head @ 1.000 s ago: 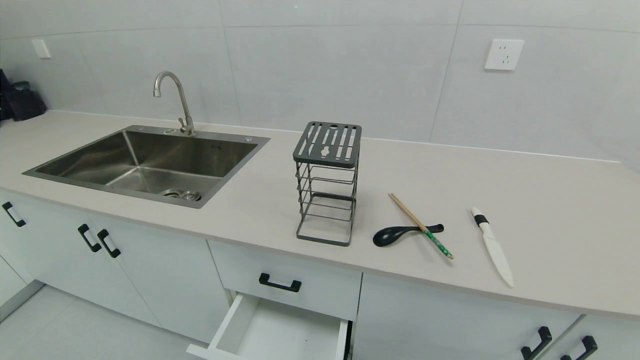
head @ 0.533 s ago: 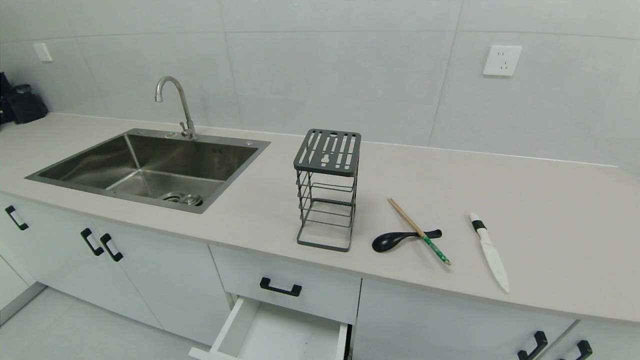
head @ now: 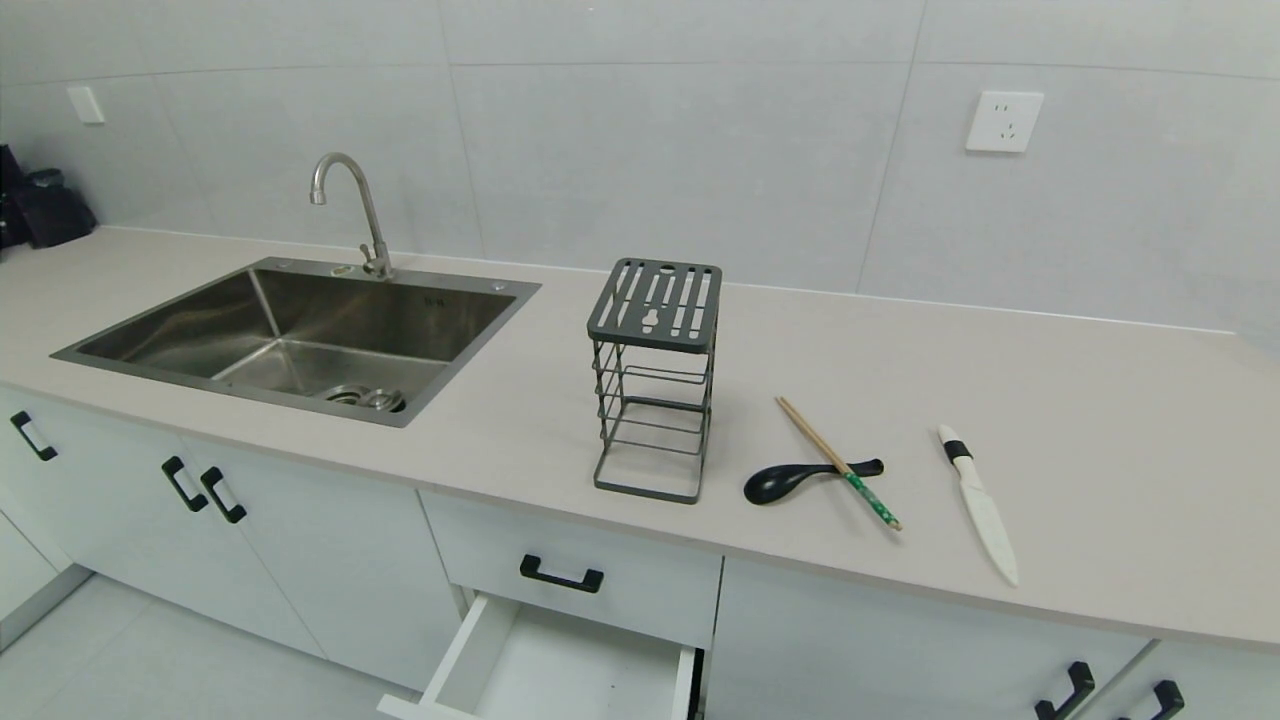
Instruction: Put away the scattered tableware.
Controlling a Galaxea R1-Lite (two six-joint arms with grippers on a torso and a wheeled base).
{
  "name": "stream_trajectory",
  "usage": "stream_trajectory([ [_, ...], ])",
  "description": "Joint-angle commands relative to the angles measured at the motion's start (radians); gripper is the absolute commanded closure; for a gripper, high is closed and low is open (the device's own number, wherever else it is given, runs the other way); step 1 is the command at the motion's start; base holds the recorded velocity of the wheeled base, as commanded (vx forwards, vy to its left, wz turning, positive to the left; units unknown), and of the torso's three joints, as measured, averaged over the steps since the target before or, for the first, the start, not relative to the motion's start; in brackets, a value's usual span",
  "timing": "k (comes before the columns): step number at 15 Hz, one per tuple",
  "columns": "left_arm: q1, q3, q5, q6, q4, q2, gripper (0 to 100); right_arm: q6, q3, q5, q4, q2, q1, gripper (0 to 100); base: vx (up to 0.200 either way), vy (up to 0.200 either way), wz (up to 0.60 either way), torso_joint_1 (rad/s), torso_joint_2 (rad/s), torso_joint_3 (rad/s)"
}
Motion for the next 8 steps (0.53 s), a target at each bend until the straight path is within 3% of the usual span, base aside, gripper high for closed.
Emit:
stream_trajectory([
  [1,0.0,0.0,0.0,0.0,0.0,0.001,0,-0.014,0.0,0.013,0.0,0.001,0.0,0,0.0,0.0,0.0,0.0,0.0,0.0],
  [3,0.0,0.0,0.0,0.0,0.0,0.001,0,-0.008,-0.054,0.013,-0.071,0.007,-0.008,0,0.0,0.0,0.0,0.0,0.0,0.0],
  [5,0.0,0.0,0.0,0.0,0.0,0.001,0,-0.034,-0.244,0.032,-0.178,0.196,-0.012,0,0.0,0.0,0.0,0.0,0.0,0.0],
  [8,0.0,0.0,0.0,0.0,0.0,0.001,0,-0.052,-0.339,0.165,-0.209,0.369,0.041,0,0.0,0.0,0.0,0.0,0.0,0.0],
])
